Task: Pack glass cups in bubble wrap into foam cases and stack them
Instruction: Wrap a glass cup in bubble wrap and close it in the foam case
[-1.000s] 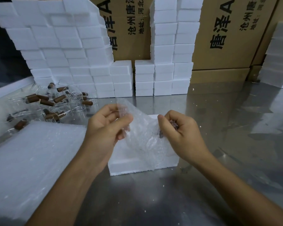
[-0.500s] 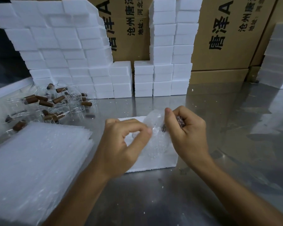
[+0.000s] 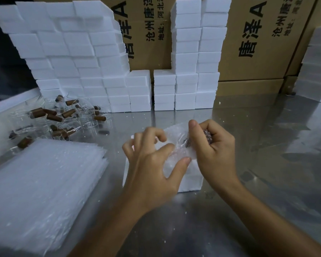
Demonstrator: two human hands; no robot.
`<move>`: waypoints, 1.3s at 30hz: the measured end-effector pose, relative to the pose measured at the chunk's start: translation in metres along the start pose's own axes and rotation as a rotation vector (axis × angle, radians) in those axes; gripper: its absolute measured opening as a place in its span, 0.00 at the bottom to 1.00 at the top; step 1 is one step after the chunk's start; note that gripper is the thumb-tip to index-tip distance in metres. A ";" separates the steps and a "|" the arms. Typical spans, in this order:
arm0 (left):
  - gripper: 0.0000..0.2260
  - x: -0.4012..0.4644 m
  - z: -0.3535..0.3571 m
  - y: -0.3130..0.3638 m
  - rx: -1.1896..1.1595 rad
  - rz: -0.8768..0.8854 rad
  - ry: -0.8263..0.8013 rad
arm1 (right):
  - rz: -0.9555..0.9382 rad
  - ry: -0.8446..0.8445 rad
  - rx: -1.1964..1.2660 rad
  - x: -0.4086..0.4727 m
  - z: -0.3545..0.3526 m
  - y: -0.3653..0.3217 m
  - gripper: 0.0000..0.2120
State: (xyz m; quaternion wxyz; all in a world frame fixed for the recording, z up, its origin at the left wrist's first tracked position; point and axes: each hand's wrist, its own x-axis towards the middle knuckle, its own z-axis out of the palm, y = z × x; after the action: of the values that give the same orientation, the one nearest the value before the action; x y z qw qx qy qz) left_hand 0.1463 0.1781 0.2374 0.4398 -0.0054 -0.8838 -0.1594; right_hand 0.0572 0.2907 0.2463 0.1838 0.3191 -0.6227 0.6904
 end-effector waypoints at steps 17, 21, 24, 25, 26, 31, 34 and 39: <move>0.15 0.011 -0.013 -0.012 -0.520 -0.265 0.157 | 0.934 -0.285 0.754 0.007 -0.004 -0.012 0.11; 0.14 0.008 -0.007 -0.010 -0.410 -0.145 -0.011 | 0.669 -0.211 0.476 0.006 -0.006 -0.007 0.09; 0.09 0.007 -0.008 -0.013 -0.386 -0.123 -0.053 | 0.362 -0.251 0.297 0.001 -0.004 -0.005 0.09; 0.10 0.007 -0.008 -0.015 -0.371 -0.121 -0.051 | 0.240 -0.282 0.218 0.000 -0.003 -0.004 0.10; 0.11 0.006 -0.009 -0.015 -0.356 -0.137 -0.045 | 0.125 -0.307 0.127 -0.003 -0.002 -0.001 0.11; 0.25 0.005 -0.009 -0.012 -0.255 -0.283 0.025 | -0.269 -0.416 -0.178 -0.012 0.003 0.001 0.11; 0.26 0.007 -0.014 -0.010 -0.196 -0.285 0.022 | -0.304 -0.532 -0.224 -0.016 0.006 -0.002 0.14; 0.27 0.006 -0.023 -0.003 -0.118 -0.105 -0.080 | -0.228 -0.658 -0.315 -0.018 0.009 -0.004 0.25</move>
State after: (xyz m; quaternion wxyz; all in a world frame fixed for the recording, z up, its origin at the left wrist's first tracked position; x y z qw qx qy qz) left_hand 0.1599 0.1678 0.2545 0.3938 0.0089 -0.8889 -0.2337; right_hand 0.0749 0.2855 0.2372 0.0965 0.5587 -0.7075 0.4220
